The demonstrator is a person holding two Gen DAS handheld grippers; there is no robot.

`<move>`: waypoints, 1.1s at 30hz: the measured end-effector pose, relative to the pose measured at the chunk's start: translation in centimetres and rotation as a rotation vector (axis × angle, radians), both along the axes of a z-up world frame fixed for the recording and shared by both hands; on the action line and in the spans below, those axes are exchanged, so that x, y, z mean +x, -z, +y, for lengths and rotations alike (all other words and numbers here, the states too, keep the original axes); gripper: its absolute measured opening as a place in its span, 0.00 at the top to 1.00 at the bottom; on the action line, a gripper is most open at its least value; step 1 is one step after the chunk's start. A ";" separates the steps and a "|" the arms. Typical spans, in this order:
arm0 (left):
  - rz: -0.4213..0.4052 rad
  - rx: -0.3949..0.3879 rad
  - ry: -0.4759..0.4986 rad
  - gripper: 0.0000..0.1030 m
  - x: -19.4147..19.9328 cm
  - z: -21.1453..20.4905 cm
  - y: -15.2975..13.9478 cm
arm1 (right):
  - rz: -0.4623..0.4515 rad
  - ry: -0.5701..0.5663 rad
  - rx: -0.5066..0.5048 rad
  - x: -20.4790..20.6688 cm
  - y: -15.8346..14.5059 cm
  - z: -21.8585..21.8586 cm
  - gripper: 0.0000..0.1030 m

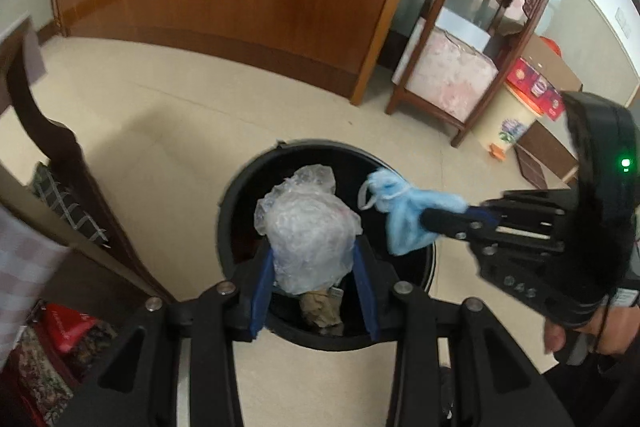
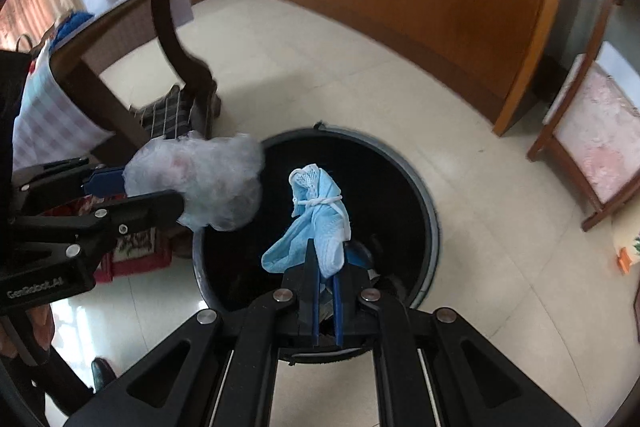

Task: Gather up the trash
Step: 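Open both grippers to drop the wrap and mask into the bucket, then move both open tools back to the table toward the yellow cloth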

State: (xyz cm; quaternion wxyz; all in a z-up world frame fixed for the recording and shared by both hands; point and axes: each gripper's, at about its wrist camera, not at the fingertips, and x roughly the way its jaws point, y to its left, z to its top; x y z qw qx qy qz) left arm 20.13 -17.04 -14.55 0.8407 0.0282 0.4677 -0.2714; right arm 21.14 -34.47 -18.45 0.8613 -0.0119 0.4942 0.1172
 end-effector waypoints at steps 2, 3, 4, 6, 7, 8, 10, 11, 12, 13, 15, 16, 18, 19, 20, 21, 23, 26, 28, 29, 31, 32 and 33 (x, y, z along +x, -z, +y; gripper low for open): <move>0.003 0.049 -0.037 0.38 0.2 0.2 1.0 | 0.005 -0.010 -0.058 0.6 1.3 0.0 0.46; -0.006 0.057 -0.054 0.32 0.2 0.3 1.1 | 0.007 0.007 -0.077 0.7 1.9 -0.4 0.26; -0.019 0.079 -0.078 0.26 0.0 0.6 1.1 | 0.001 0.023 -0.078 0.7 2.1 -0.9 0.09; -0.030 0.097 -0.115 0.18 -0.2 1.6 1.0 | 0.002 0.052 -0.085 0.5 2.3 -1.5 0.09; -0.040 0.100 -0.133 0.11 -0.4 1.9 0.9 | -0.001 0.067 -0.086 0.4 2.3 -1.8 0.07; -0.048 0.106 -0.146 0.07 -0.5 2.2 0.9 | 0.000 0.075 -0.088 0.3 2.3 -1.9 0.00; -0.063 0.122 -0.168 0.01 -0.9 2.5 0.6 | -0.013 0.096 -0.096 0.0 2.0 -1.9 0.00; -0.067 0.128 -0.176 0.01 -1.1 2.5 0.5 | -0.020 0.101 -0.100 -0.1 1.8 -1.9 0.00; -0.069 0.126 -0.178 0.01 -1.2 2.7 0.3 | -0.029 0.107 -0.100 -0.4 1.6 -1.8 0.00; -0.074 0.126 -0.179 0.01 -1.6 2.8 0.0 | -0.031 0.111 -0.098 -0.3 1.6 -1.7 0.00; -0.083 0.132 -0.184 0.01 -2.0 3.1 -0.2 | -0.043 0.115 -0.109 -0.7 1.1 -1.5 0.00; -0.087 0.131 -0.188 0.01 -2.1 3.3 -0.3 | -0.049 0.115 -0.115 -0.6 1.0 -1.5 0.00; -0.100 0.138 -0.208 0.00 -2.0 3.8 -0.4 | -0.056 0.117 -0.107 -1.0 0.3 -1.3 0.00; -0.106 0.144 -0.220 0.00 -2.2 3.9 -0.6 | -0.059 0.120 -0.107 -1.2 0.0 -1.1 0.00; -0.111 0.145 -0.229 0.00 -2.3 4.1 -0.8 | -0.065 0.121 -0.109 -1.5 -0.3 -0.9 0.00; -0.116 0.146 -0.237 0.00 -2.6 4.4 -1.1 | -0.073 0.121 -0.106 -1.9 -0.6 -0.6 0.00; -0.125 0.153 -0.252 0.00 -3.2 5.1 -1.6 | -0.082 0.118 -0.099 -2.3 -1.2 0.0 0.00; -0.131 0.149 -0.266 0.00 -3.9 6.0 -2.1 | -0.102 0.104 -0.096 -3.1 -2.2 1.1 0.00; -0.138 0.150 -0.274 0.00 -4.5 6.9 -2.7 | -0.114 0.095 -0.099 -3.6 -3.0 2.0 0.00; -0.145 0.151 -0.279 0.00 -4.9 7.4 -3.1 | -0.119 0.092 -0.098 -3.8 -3.3 2.3 0.00; -0.157 0.155 -0.289 0.00 -5.4 8.0 -3.8 | -0.140 0.079 -0.096 -4.2 -4.4 3.2 0.00; -0.162 0.155 -0.296 0.00 -5.6 8.4 -4.1 | -0.154 0.071 -0.096 -4.4 -5.1 3.8 0.00; -0.168 0.154 -0.306 0.00 -5.9 9.0 -4.4 | -0.163 0.067 -0.096 -4.4 -5.6 4.3 0.00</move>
